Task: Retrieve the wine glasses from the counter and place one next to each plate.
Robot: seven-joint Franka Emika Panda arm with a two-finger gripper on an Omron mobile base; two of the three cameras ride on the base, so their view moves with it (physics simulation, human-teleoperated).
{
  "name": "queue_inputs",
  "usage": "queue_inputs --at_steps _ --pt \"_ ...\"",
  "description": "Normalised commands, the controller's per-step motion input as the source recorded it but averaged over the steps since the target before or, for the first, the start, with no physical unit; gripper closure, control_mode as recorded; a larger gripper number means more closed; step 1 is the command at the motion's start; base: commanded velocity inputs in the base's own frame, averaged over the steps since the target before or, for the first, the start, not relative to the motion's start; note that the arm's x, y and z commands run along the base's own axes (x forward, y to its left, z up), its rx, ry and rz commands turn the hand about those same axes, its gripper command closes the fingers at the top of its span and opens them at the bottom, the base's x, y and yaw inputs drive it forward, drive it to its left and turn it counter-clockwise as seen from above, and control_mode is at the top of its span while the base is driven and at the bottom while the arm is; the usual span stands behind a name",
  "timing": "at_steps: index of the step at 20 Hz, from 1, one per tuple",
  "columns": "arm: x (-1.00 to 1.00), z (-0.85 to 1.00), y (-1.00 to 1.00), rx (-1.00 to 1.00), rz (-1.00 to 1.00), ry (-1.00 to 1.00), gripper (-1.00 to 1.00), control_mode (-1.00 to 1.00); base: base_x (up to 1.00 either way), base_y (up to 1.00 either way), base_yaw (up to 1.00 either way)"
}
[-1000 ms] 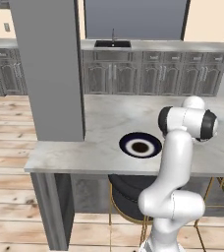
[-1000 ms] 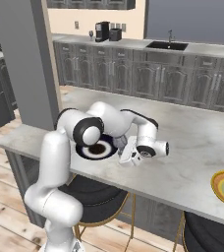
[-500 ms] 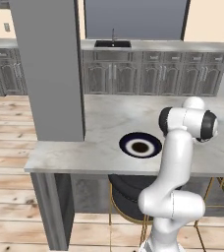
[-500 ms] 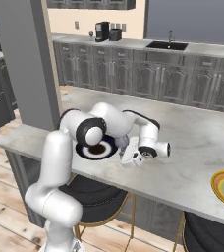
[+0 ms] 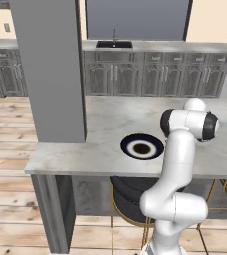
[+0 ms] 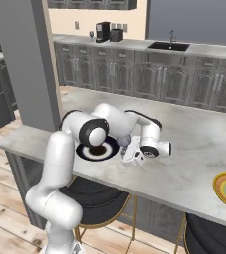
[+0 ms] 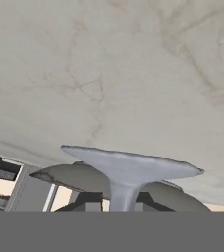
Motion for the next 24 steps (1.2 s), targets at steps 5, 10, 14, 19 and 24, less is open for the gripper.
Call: queue_inputs --at_steps 5,10,14,19,24 --pt "0.12 -0.14 -0.03 0.05 0.03 0.00 1.00 -1.00 0.00 0.00 0.00" --pt "0.10 -0.35 -0.08 0.04 0.02 0.00 1.00 -1.00 0.00 0.00 0.00" --pt "0.01 -0.40 -0.07 0.00 0.02 -0.01 1.00 -1.00 0.00 0.00 0.00" --pt "0.00 -0.36 -0.04 0.00 0.03 -0.07 1.00 -1.00 0.00 0.00 0.00" --pt "0.00 -0.28 0.00 0.00 0.00 -0.01 -1.00 -1.00 0.00 0.00 0.00"
